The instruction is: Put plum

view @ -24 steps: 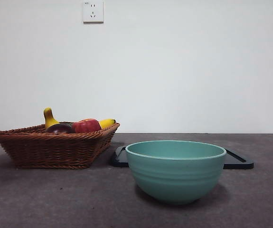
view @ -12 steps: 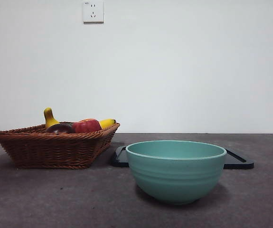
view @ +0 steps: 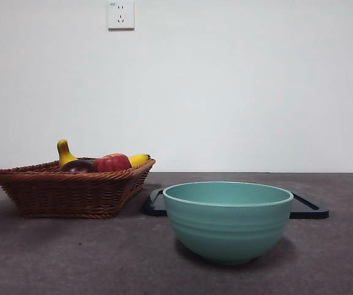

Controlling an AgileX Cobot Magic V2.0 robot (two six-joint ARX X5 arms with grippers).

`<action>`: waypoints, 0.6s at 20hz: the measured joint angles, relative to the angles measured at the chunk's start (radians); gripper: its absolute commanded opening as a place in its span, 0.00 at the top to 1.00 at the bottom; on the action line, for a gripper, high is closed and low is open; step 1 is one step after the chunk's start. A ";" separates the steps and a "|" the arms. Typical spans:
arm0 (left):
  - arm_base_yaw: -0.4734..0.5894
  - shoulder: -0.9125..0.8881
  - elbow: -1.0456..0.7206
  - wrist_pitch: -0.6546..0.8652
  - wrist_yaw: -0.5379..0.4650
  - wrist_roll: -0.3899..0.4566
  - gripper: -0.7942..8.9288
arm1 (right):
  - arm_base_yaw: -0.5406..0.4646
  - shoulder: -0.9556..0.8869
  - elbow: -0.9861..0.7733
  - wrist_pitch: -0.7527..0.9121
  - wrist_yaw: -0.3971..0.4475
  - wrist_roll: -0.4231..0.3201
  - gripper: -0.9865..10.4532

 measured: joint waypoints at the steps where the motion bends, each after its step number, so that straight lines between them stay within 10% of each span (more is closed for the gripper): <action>1: -0.014 0.035 0.013 0.021 -0.019 -0.003 0.50 | 0.000 0.000 0.000 0.002 0.000 0.000 0.58; 12: -0.186 0.522 0.244 0.224 -0.321 -0.016 0.50 | 0.004 0.000 0.000 0.002 0.001 0.007 0.58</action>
